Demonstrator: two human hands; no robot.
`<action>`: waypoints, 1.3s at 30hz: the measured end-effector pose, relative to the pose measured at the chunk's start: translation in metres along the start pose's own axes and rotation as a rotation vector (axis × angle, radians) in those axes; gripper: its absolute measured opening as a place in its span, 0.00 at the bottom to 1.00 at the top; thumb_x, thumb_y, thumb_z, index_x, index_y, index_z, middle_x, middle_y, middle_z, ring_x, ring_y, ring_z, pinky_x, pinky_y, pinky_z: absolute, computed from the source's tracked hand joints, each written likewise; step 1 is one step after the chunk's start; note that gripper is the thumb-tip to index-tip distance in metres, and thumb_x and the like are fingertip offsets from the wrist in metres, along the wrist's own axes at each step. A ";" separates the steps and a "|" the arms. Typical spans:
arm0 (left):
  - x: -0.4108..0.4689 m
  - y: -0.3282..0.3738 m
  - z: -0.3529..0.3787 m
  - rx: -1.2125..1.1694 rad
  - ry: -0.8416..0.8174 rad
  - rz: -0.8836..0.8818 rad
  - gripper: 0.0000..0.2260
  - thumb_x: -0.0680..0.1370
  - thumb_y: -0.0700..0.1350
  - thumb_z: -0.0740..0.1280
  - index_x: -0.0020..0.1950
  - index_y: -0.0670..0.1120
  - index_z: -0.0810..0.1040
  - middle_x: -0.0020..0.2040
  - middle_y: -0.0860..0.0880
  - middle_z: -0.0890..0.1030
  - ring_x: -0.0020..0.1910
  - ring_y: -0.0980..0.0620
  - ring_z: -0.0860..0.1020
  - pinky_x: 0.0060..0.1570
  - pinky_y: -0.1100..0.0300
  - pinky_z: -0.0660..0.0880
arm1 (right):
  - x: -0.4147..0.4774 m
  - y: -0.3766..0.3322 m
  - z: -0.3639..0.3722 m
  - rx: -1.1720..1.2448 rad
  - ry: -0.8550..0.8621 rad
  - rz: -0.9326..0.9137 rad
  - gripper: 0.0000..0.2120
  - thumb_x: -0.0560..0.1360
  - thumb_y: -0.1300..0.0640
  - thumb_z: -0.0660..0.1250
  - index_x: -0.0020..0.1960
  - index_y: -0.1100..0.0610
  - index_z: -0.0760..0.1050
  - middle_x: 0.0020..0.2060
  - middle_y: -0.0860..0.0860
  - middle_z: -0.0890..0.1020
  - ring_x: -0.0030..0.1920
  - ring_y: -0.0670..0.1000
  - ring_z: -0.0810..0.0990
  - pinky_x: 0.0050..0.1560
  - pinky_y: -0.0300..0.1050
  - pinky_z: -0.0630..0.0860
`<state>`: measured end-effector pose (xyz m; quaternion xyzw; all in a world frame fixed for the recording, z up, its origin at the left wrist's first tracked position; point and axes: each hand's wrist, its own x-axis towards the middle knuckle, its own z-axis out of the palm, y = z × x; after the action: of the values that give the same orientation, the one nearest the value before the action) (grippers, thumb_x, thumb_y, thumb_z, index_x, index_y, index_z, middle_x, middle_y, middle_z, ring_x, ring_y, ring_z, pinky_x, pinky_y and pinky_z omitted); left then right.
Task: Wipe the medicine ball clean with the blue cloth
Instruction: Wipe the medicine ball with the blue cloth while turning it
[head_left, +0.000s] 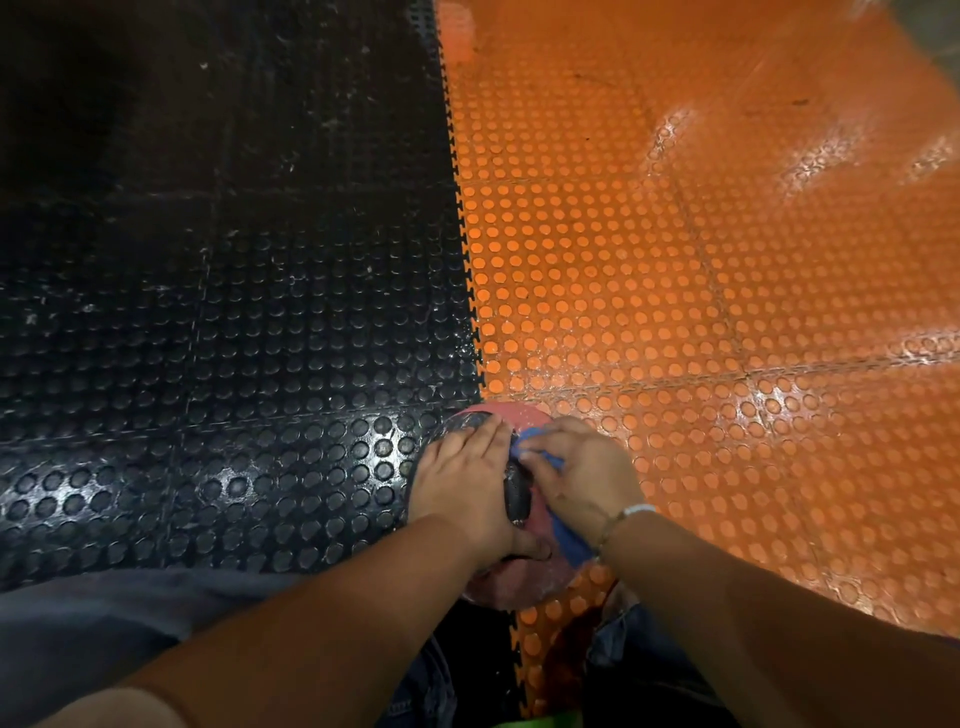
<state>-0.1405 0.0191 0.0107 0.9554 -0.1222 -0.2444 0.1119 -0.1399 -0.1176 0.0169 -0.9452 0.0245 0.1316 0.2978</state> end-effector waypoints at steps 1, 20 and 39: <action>-0.002 0.001 -0.001 0.014 -0.002 0.009 0.57 0.61 0.71 0.70 0.78 0.51 0.42 0.78 0.57 0.45 0.76 0.52 0.49 0.73 0.53 0.45 | 0.004 0.006 -0.004 0.062 0.013 0.093 0.09 0.75 0.51 0.66 0.52 0.49 0.82 0.51 0.46 0.79 0.47 0.44 0.73 0.54 0.38 0.70; -0.002 0.002 -0.004 0.063 -0.073 0.034 0.58 0.61 0.69 0.73 0.78 0.52 0.42 0.78 0.58 0.44 0.76 0.54 0.47 0.75 0.49 0.40 | -0.003 -0.003 0.003 -0.074 0.034 -0.001 0.10 0.77 0.53 0.62 0.53 0.50 0.81 0.50 0.47 0.79 0.49 0.49 0.76 0.55 0.43 0.74; -0.006 -0.009 -0.015 0.097 -0.125 -0.030 0.60 0.58 0.72 0.72 0.78 0.53 0.42 0.78 0.59 0.46 0.76 0.53 0.49 0.73 0.50 0.38 | 0.005 0.021 -0.004 0.068 0.039 0.274 0.11 0.78 0.52 0.62 0.55 0.50 0.80 0.55 0.50 0.81 0.49 0.50 0.76 0.53 0.38 0.69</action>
<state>-0.1361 0.0311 0.0240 0.9443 -0.1263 -0.2991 0.0538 -0.1367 -0.1367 0.0071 -0.9248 0.1635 0.1515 0.3083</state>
